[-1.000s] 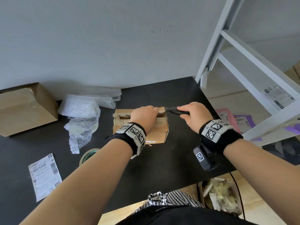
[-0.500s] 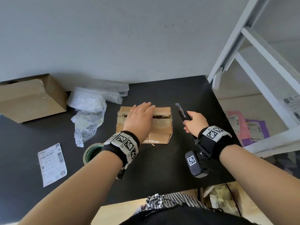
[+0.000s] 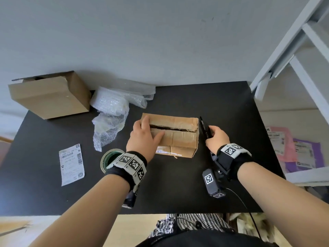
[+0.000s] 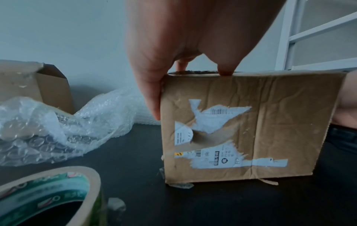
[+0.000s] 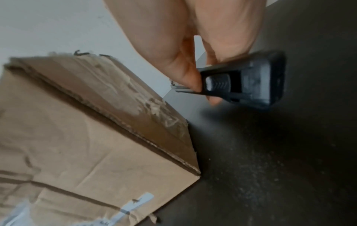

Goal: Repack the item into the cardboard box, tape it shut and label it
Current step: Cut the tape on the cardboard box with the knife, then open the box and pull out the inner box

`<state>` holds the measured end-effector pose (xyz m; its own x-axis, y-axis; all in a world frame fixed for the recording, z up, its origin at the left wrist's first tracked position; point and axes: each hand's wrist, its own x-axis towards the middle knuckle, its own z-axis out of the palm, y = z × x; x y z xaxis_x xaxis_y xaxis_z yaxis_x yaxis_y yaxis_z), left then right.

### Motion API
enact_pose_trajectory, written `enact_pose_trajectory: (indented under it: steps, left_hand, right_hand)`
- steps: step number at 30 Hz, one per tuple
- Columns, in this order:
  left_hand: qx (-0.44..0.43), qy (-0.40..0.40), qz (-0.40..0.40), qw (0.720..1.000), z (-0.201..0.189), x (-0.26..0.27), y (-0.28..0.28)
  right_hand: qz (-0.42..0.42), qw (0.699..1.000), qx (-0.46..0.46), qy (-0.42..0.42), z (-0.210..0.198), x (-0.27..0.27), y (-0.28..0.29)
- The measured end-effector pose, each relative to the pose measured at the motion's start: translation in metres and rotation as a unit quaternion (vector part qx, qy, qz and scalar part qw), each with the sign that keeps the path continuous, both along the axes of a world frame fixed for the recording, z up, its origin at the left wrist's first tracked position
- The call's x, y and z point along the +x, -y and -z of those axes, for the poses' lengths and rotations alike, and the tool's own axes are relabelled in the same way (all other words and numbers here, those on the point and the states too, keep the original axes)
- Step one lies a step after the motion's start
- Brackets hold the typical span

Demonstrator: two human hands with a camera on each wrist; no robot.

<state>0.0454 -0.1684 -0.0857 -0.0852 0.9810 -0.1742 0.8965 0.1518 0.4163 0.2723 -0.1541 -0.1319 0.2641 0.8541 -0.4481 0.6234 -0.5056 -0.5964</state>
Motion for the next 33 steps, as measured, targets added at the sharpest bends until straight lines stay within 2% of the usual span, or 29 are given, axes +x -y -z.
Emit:
enact_pose_trajectory:
  steps: [4,10,14,16,21,25,29,33]
  left_hand:
    - [-0.008,-0.018,-0.009,1.0,-0.002,0.006,-0.001]
    - [-0.014,-0.002,-0.023,1.0,-0.002,0.008,0.006]
    - [-0.014,0.01,-0.025,1.0,-0.003,0.008,0.008]
    - [-0.009,0.033,-0.038,0.999,-0.003,0.003,0.009]
    - [0.015,0.115,-0.087,0.989,-0.003,-0.015,0.003]
    - [0.028,0.154,-0.091,0.984,0.002,-0.018,-0.002]
    - [0.099,0.169,-0.09,0.976,-0.001,-0.016,-0.002]
    - [0.135,0.167,-0.021,0.976,-0.005,-0.012,-0.004]
  right_hand:
    - [0.056,0.998,0.01,0.001,0.006,0.007,0.002]
    - [0.005,0.998,0.009,0.065,0.012,0.014,0.011]
    - [-0.04,0.994,-0.018,0.102,0.001,0.014,0.014]
    - [-0.034,0.996,0.001,0.077,-0.009,0.012,0.014]
    - [-0.053,0.991,0.12,-0.024,-0.031,-0.006,0.011]
    - [-0.037,0.99,0.122,-0.066,-0.042,-0.017,0.012]
    - [-0.064,0.986,0.144,-0.06,-0.053,-0.016,0.012]
    - [-0.04,0.983,0.181,0.013,-0.066,-0.018,0.0]
